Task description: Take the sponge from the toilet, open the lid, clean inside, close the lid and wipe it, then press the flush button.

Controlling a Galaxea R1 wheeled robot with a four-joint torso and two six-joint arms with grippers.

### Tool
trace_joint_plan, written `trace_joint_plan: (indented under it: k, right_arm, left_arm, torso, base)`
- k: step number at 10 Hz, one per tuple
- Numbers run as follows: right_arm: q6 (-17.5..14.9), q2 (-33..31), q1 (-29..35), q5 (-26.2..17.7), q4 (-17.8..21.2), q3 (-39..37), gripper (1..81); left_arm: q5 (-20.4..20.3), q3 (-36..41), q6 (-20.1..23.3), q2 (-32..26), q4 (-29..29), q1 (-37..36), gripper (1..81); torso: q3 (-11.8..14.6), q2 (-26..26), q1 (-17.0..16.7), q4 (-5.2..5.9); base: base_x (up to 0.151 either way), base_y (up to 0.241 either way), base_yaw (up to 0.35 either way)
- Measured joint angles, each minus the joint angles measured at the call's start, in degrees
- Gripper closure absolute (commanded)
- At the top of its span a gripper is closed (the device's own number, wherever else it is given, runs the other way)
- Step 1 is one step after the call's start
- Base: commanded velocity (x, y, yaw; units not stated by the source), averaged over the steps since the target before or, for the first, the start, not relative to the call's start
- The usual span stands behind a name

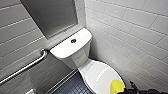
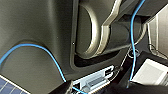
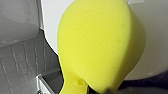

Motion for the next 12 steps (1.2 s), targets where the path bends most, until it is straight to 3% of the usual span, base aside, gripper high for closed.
trace_joint_plan:
  k: [2, 6, 10, 12]
  right_arm:
    - [1.30, 7.72, 5.53, -8.55, -0.33, -1.71, 81.1]
    - [3.47, 18.86, 13.40, -16.21, -1.78, -8.19, 81.1]
    - [4.11, 28.17, 15.10, -16.02, -6.85, -23.06, 81.1]
    - [4.30, 32.31, 14.80, -11.30, -8.74, -31.65, 81.1]
  left_arm:
    - [0.12, -0.02, 0.00, 0.02, 0.02, 0.00, 1.0]
    - [0.15, -0.02, 0.00, 0.02, 0.07, 0.00, 1.0]
    - [0.15, -0.02, 0.00, 0.05, 0.07, -0.01, 1.0]
    - [0.15, -0.02, 0.00, 0.13, 0.05, 0.00, 1.0]
  torso:
    - [0.00, 0.02, 0.00, 0.00]
    - [0.00, 0.02, 0.00, 0.00]
    - [0.00, 0.02, 0.00, 0.00]
    - [-0.02, 0.05, 0.00, 0.00]
  base:
    - [0.000, 0.000, 0.000]
    - [0.000, 0.000, 0.000]
    - [0.000, 0.000, 0.000]
    - [0.000, 0.000, 0.000]
